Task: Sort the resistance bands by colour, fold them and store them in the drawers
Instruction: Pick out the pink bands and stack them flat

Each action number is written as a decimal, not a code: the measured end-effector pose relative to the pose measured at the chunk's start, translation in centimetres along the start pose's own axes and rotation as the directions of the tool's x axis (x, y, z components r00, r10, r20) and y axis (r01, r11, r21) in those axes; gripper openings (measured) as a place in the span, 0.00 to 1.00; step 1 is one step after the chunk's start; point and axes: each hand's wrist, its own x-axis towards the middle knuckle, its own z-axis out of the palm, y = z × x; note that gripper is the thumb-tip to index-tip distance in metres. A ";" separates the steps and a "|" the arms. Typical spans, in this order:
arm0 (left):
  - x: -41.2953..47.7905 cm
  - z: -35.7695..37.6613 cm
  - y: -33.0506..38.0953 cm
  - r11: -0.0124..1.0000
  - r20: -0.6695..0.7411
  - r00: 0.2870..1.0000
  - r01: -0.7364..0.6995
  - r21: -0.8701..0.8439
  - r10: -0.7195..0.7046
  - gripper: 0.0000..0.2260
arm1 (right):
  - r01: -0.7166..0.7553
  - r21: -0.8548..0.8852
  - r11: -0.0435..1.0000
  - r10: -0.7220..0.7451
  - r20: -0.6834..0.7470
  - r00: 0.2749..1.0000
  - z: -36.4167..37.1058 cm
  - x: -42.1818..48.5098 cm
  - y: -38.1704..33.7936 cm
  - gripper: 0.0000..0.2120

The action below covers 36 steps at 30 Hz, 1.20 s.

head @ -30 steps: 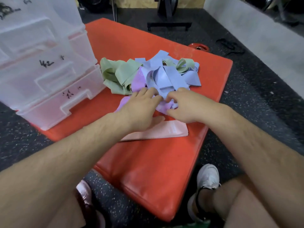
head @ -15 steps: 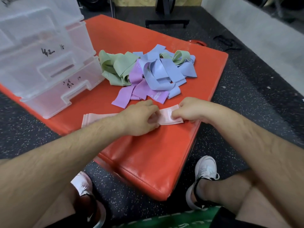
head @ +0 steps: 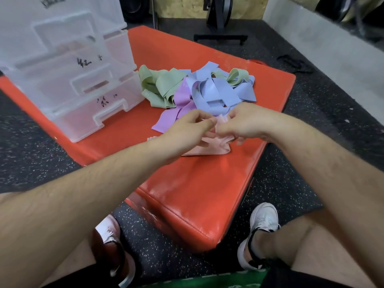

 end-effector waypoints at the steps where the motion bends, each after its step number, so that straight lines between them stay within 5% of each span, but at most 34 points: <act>1: -0.1 -0.5 0.0 0.999 -0.022 1.000 0.015 -0.036 -0.015 0.10 | 0.012 0.004 1.000 -0.012 0.001 1.000 0.6 0.3 -0.8 0.08; 4: -0.8 -2.3 -0.1 0.999 -0.090 0.996 0.018 -0.038 -0.021 0.06 | 0.030 0.012 0.999 -0.030 0.013 0.999 2.4 1.0 -2.9 0.10; 9: -1.3 -5.4 -1.7 0.981 -0.167 0.986 0.032 0.193 0.001 0.05 | 0.076 -0.112 0.991 -0.074 0.027 0.997 4.5 1.4 -5.9 0.09; 19: -2.1 -9.4 -4.5 0.961 -0.249 0.968 0.105 0.255 -0.039 0.03 | 0.143 -0.189 0.971 -0.114 0.157 0.981 8.3 2.6 -8.5 0.14; 22: -2.2 -10.3 -5.3 0.834 -0.211 0.971 0.025 0.551 0.110 0.07 | 0.157 -0.200 0.967 -0.119 0.193 0.974 8.1 2.8 -8.3 0.15; 26: -2.6 -10.1 -5.5 0.530 0.083 0.958 -0.223 0.818 0.276 0.22 | 0.220 -0.237 0.946 -0.172 0.207 0.963 7.6 2.8 -7.1 0.04; 31: -2.2 -9.6 -6.3 0.416 0.077 0.954 -0.197 0.888 0.288 0.12 | 0.237 -0.124 0.963 -0.227 0.095 0.969 6.9 2.5 -5.2 0.09; 36: -2.0 -9.3 -5.9 0.496 0.027 0.964 -0.161 0.853 0.266 0.13 | 0.119 -0.227 0.967 -0.143 -0.092 0.986 5.9 2.5 -2.5 0.10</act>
